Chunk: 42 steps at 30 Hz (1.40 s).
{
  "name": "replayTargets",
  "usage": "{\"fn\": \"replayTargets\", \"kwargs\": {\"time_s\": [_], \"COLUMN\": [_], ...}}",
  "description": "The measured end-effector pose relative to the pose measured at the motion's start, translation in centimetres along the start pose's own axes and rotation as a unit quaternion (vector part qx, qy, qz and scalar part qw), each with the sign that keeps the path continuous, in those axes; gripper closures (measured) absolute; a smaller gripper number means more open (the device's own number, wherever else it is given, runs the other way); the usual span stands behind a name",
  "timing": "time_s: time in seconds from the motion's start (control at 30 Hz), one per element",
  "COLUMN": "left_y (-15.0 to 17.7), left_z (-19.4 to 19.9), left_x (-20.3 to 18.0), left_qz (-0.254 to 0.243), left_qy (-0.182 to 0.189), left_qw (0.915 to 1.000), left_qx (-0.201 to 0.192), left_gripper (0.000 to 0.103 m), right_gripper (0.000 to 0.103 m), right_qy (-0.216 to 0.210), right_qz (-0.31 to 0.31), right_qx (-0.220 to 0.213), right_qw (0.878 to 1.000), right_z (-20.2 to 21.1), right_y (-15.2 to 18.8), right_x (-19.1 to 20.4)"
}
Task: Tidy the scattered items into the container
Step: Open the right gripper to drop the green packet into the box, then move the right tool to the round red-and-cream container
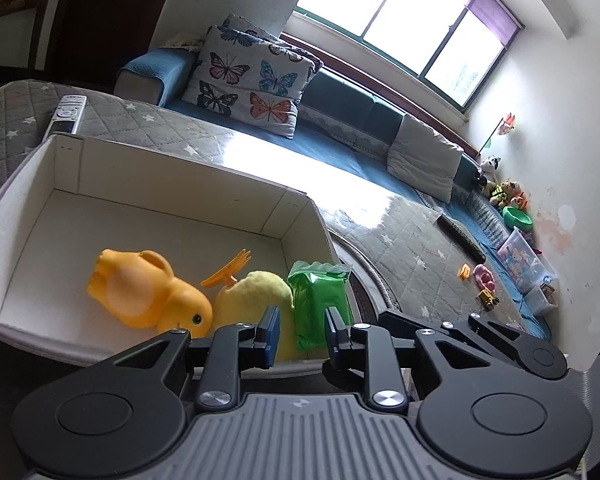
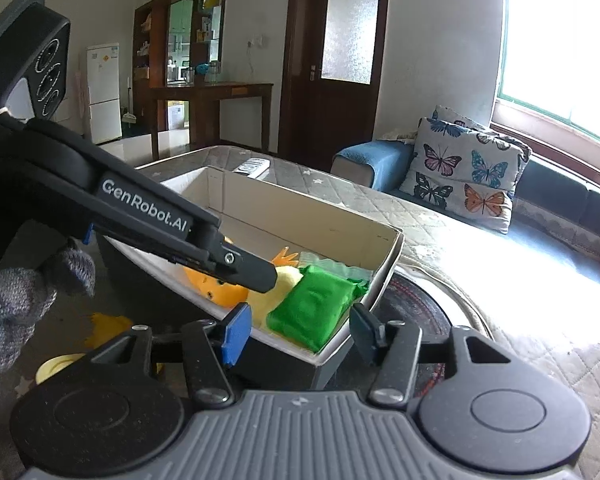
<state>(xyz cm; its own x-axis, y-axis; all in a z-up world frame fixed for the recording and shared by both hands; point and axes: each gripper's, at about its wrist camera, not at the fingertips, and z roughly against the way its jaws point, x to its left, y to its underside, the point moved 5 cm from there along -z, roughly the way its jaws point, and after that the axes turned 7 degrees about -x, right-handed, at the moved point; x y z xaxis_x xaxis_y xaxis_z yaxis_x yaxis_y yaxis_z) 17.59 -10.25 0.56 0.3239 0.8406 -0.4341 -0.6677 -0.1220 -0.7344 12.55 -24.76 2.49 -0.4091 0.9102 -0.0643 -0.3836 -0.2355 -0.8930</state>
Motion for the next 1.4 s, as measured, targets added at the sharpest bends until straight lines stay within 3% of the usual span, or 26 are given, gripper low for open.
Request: {"fn": "replayTargets", "kwargs": {"time_s": [0.9,1.4], "left_y": [5.1,7.2], "left_z": [5.9,9.9], "left_x": [2.5,6.0], "left_qz": [0.019,0.068], "left_qy": [-0.047,-0.075], "left_qw": [0.9987,0.9949], "left_qx": [0.01,-0.002], "left_gripper": [0.076,0.074], "right_gripper": [0.048,0.047], "right_qy": [-0.051,-0.104], "right_qz": [0.002,0.018], "right_qx": [0.034,0.038], "right_qw": [0.998,0.994], "right_z": [2.5,3.6], "right_y": [4.2,4.6], "right_x": [5.7,9.6]}}
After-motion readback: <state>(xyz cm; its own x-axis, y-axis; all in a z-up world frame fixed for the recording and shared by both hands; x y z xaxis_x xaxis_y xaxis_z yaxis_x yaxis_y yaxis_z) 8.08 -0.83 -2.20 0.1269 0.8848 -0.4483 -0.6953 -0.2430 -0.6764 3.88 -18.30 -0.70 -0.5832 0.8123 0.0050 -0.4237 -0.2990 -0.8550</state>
